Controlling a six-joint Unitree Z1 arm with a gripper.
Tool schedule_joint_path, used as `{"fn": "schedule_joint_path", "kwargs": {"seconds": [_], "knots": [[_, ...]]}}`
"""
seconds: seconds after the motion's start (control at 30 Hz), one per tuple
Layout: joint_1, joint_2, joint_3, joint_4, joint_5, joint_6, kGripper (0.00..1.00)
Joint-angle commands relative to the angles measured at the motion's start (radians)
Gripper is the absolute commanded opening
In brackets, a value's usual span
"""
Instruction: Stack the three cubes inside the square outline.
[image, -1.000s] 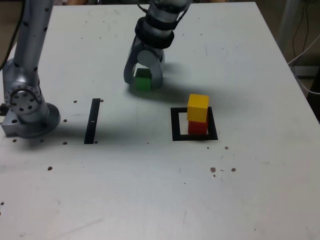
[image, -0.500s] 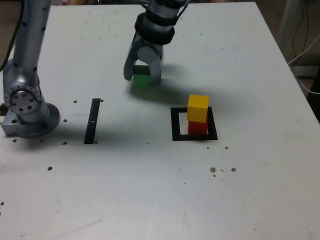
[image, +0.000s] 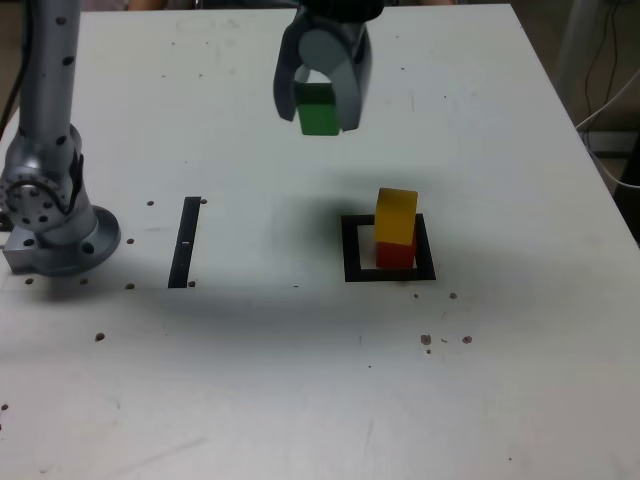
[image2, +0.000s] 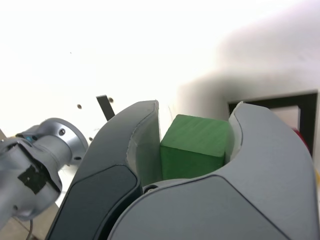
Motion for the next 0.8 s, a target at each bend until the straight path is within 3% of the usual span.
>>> {"fn": "schedule_joint_path", "kwargs": {"seconds": [0.0,0.23,0.77], "knots": [[-0.023,0.002,-0.031,0.026,-0.007,-0.01,0.3],[-0.094,0.028,-0.123,0.07,-0.042,-0.036,0.3],[-0.195,0.116,-0.21,0.073,-0.113,-0.091,0.3]]}}
